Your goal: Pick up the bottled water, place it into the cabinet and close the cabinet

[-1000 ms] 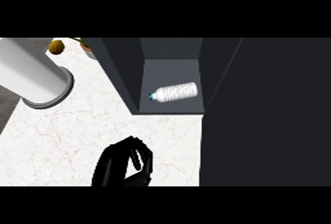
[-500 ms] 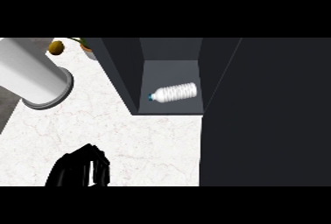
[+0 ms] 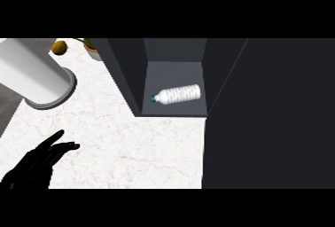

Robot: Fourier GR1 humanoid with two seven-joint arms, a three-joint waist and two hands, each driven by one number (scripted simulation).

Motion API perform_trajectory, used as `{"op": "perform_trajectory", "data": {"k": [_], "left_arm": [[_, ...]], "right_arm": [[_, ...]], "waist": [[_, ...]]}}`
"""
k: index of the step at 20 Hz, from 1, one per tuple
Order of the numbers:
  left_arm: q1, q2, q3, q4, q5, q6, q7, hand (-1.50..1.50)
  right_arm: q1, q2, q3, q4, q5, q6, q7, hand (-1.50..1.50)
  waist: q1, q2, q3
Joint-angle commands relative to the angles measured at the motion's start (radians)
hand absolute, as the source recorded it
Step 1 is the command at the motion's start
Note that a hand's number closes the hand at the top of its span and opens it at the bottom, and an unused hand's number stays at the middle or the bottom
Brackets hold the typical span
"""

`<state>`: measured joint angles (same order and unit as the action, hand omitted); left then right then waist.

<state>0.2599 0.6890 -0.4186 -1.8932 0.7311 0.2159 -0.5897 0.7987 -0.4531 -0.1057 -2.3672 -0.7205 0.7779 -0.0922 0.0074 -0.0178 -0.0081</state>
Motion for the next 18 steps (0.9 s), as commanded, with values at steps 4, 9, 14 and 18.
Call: {"op": "perform_trajectory", "data": {"k": [4, 9, 14, 18], "left_arm": [[0.083, 0.096, 0.116, -0.044, 0.08, -0.06, 0.004, -1.5], [0.144, 0.124, 0.142, -0.052, 0.107, -0.117, -0.014, -1.5], [0.181, 0.146, 0.186, -0.046, 0.141, -0.151, -0.021, -1.5], [0.213, 0.17, 0.225, -0.049, 0.171, -0.178, -0.021, -1.5]], "right_arm": [[-0.03, -0.037, 0.07, -0.306, 0.146, -0.048, 0.11, 1.5], [-0.121, -0.05, 0.16, -0.293, 0.161, -0.069, 0.146, 1.5], [-0.231, -0.079, 0.245, -0.271, 0.193, -0.077, 0.2, 1.5], [-0.31, -0.086, 0.302, -0.245, 0.203, -0.124, 0.252, 1.5]], "waist": [[0.012, -0.004, -0.005], [0.028, -0.013, -0.011], [0.033, -0.019, -0.014], [0.033, -0.023, -0.016]]}}
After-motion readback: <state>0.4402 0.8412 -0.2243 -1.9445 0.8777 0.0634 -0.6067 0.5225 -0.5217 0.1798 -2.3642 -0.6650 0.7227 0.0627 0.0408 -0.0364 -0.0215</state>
